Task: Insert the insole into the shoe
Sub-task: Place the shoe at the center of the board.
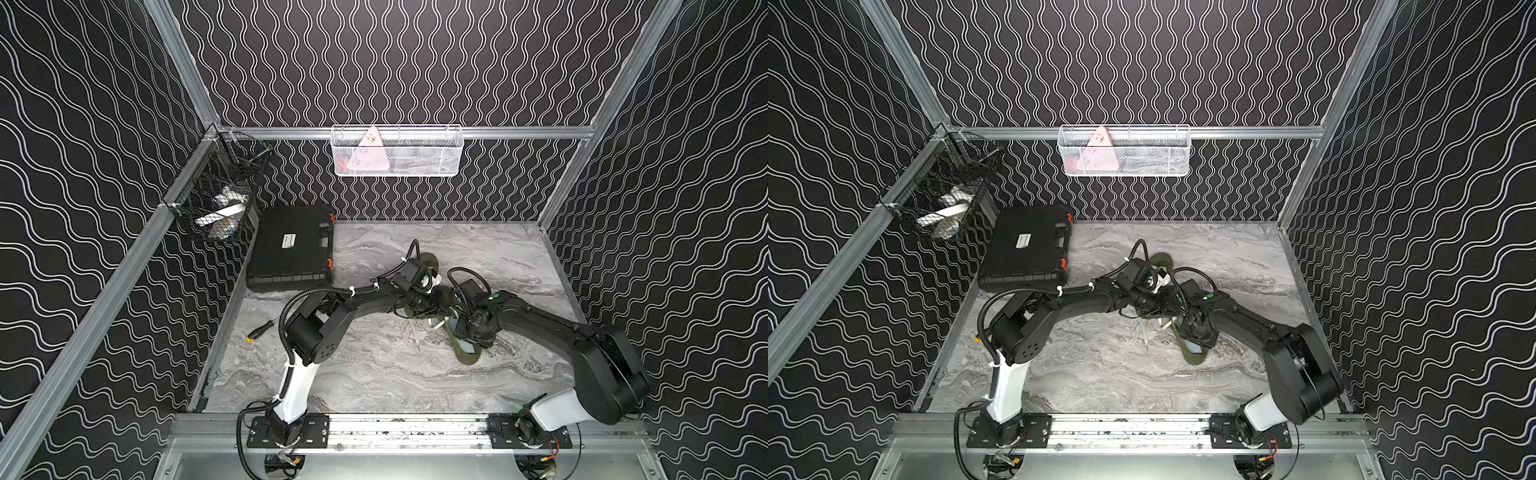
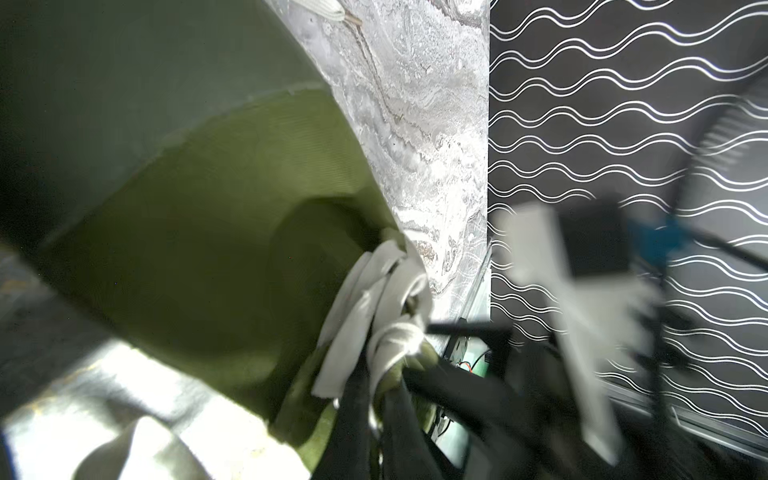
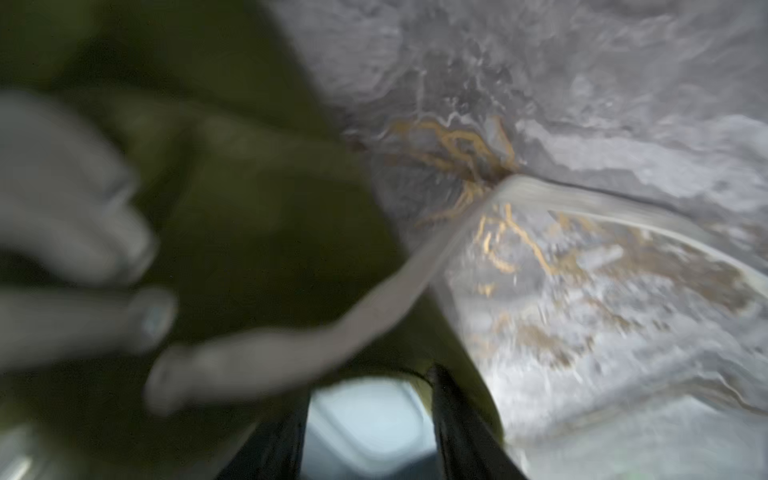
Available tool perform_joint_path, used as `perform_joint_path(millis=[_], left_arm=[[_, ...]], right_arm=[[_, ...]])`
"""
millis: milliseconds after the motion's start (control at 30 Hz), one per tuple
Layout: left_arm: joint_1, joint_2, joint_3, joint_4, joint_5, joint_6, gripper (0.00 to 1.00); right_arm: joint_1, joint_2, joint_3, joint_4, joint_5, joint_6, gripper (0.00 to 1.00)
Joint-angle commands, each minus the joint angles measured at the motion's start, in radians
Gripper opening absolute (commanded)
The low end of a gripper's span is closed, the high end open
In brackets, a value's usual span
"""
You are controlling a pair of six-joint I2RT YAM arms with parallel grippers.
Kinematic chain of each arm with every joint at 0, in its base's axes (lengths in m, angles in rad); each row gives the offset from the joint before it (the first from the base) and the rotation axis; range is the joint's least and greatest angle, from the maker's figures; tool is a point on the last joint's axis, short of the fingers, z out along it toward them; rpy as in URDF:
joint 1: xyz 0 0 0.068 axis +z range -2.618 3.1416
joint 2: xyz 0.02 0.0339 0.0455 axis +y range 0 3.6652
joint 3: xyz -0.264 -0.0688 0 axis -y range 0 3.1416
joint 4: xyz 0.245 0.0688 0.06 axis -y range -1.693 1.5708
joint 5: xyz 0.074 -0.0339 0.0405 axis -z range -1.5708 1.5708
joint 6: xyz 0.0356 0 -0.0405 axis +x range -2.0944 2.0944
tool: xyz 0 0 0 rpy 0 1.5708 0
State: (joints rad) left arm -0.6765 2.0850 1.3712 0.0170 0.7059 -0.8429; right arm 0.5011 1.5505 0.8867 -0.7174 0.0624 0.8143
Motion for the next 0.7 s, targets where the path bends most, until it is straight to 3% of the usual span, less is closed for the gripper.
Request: perform_joint_path(millis=[0, 167, 267, 367, 500, 667], left_arm=[[-0.002, -0.011, 0.0, 0.015, 0.014, -0.003, 0.0], [-0.003, -0.007, 0.017, 0.011, 0.018, -0.005, 0.0], [-0.002, 0.002, 0.027, 0.001, 0.022, 0.002, 0.0], [-0.003, 0.007, 0.035, -0.006, 0.024, 0.005, 0.0], [-0.003, 0.013, 0.052, -0.027, 0.019, 0.018, 0.0], [-0.002, 0.021, 0.075, -0.063, 0.002, 0.043, 0.0]], right_arm=[[-0.014, 0.064, 0.029, 0.046, -0.001, -0.047, 0.51], [-0.006, -0.073, 0.084, -0.033, 0.006, -0.05, 0.52], [-0.007, -0.102, 0.022, 0.046, -0.003, -0.037, 0.54], [-0.037, -0.028, -0.041, 0.176, -0.009, -0.042, 0.53], [-0.069, 0.059, 0.03, 0.125, -0.053, -0.077, 0.52], [-0.063, -0.12, 0.06, 0.005, 0.0, -0.064, 0.52]])
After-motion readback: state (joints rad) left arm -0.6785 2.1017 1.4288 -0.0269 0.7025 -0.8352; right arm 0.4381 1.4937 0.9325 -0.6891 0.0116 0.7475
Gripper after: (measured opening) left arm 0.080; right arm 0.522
